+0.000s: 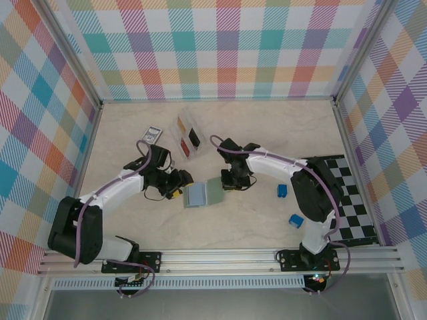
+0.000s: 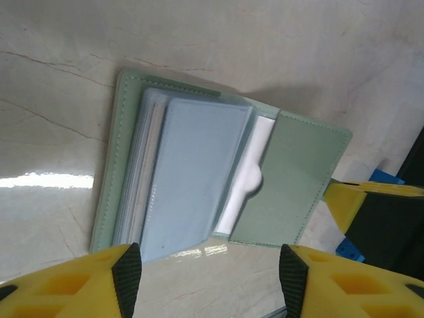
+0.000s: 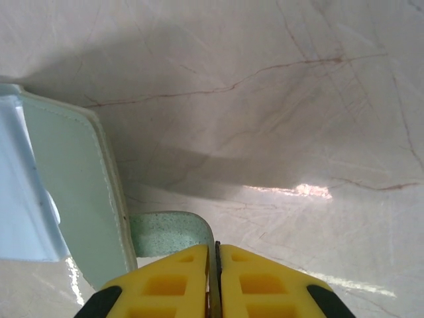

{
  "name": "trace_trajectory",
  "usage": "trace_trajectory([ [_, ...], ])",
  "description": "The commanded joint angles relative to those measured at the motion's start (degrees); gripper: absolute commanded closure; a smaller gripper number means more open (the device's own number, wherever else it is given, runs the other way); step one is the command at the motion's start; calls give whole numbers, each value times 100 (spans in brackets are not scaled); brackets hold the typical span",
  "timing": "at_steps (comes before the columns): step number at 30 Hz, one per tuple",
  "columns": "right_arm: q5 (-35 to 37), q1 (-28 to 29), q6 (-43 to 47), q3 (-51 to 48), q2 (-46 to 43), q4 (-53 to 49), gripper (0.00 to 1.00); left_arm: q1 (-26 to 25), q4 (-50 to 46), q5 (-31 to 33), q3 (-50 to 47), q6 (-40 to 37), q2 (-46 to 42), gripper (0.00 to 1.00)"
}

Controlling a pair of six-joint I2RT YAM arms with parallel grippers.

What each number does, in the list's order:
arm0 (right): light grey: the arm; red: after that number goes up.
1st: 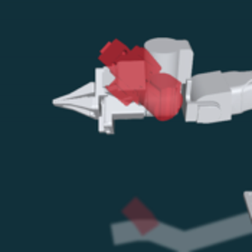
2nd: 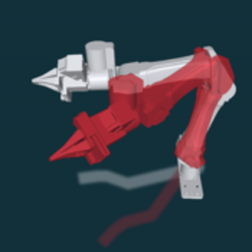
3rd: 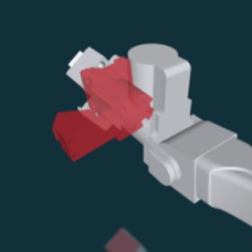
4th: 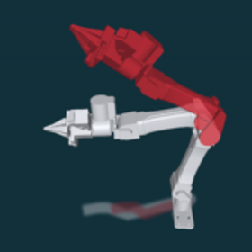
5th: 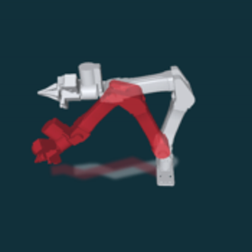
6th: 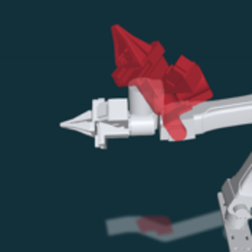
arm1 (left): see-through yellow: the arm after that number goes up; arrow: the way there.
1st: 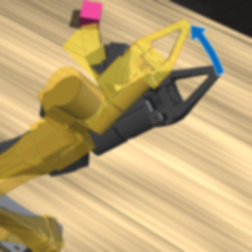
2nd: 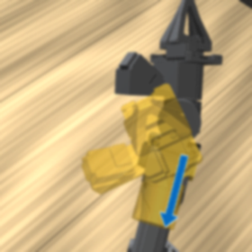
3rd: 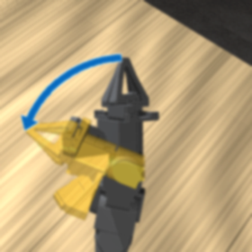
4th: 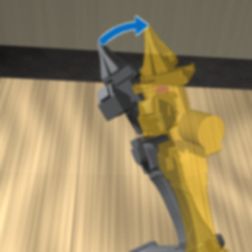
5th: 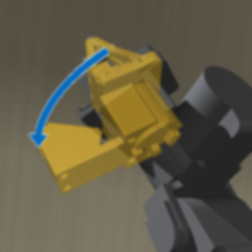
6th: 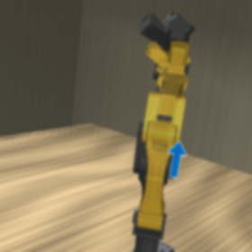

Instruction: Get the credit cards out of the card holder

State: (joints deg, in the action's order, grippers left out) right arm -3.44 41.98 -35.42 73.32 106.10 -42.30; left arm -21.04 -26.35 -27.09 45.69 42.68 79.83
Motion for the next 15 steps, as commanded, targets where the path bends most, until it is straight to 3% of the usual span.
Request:
trace_trajectory([
  [1,-53,-70,180,-6,199,43,89,-105,129,-98,160,17,287,44],
  [8,-240,-111,214,29,341,140,90,-468,-265,398,539,-73,875,63],
  [15,-315,-109,171,33,376,215,90,-483,-483,731,595,-218,1090,61],
])
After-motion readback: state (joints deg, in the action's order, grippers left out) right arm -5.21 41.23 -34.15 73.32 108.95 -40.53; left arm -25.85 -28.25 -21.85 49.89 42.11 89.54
